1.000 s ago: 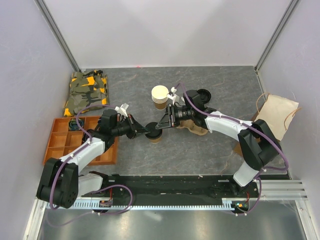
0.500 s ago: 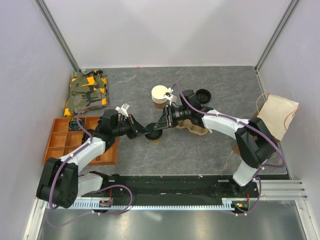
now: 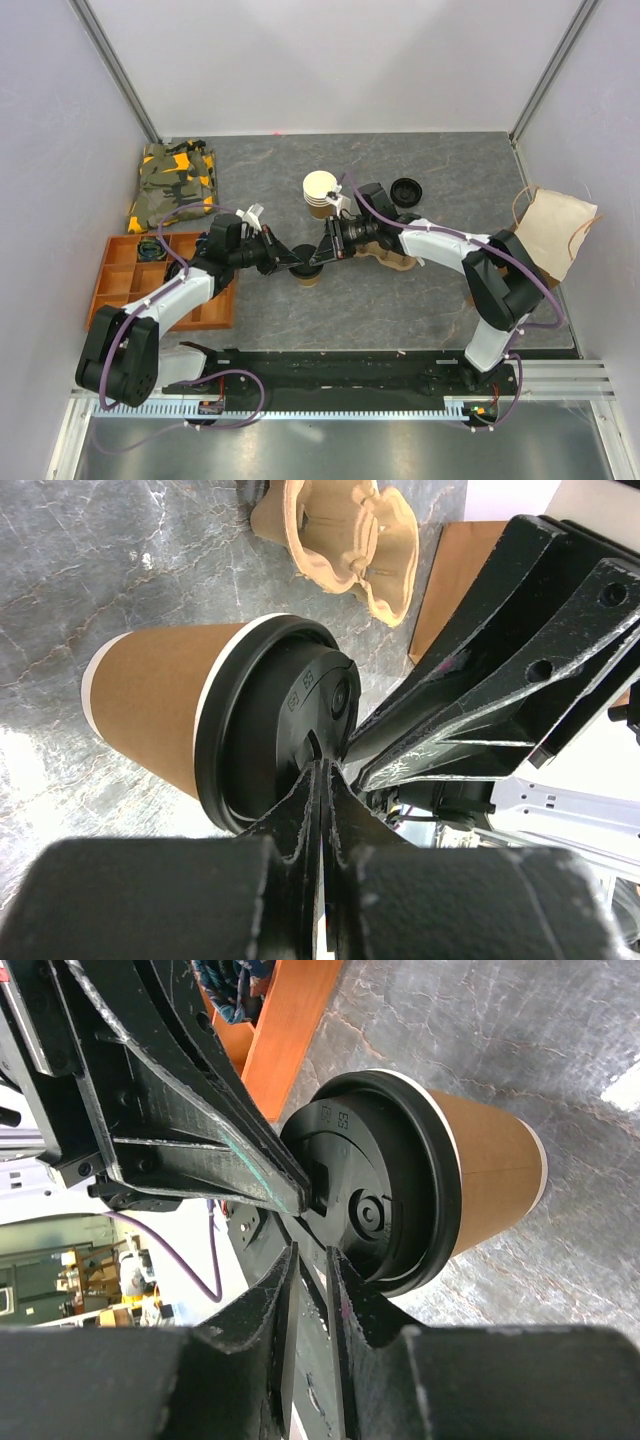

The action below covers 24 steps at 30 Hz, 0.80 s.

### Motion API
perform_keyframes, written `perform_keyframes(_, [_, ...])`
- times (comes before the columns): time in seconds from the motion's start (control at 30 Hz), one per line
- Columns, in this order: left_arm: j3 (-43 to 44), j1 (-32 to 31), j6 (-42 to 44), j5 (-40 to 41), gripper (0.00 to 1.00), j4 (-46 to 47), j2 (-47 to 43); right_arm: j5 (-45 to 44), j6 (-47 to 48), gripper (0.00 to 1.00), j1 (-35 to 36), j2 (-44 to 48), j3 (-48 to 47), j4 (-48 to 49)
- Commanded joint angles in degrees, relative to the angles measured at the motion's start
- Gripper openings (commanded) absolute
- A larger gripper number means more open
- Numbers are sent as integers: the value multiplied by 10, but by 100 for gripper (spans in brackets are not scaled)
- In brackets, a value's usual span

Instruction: Pack the takeout coffee

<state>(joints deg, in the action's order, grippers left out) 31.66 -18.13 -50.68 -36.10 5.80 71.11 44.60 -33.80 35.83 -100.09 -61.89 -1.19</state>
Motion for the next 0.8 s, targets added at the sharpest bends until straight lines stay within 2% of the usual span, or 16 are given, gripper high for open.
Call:
perform_keyframes(0.0, [19, -3, 34, 17, 2, -16, 8, -25, 23, 25, 2, -32, -9, -21])
perform_keyframes(0.23, [18, -3, 38, 30, 2, -25, 22, -17, 14, 23, -1, -48, 0, -22])
perform_keyframes(0.37, [18, -2, 38, 26, 2, -26, 32, 0, 9, 24, -2, -28, -11, -11])
perform_keyframes(0.57, [21, -2, 39, 20, 2, -26, 31, 22, -44, 24, -2, 6, -40, 41])
perform_keyframes(0.77, [20, -3, 36, 15, 2, -21, 25, 31, -99, 24, -1, -4, -18, 87])
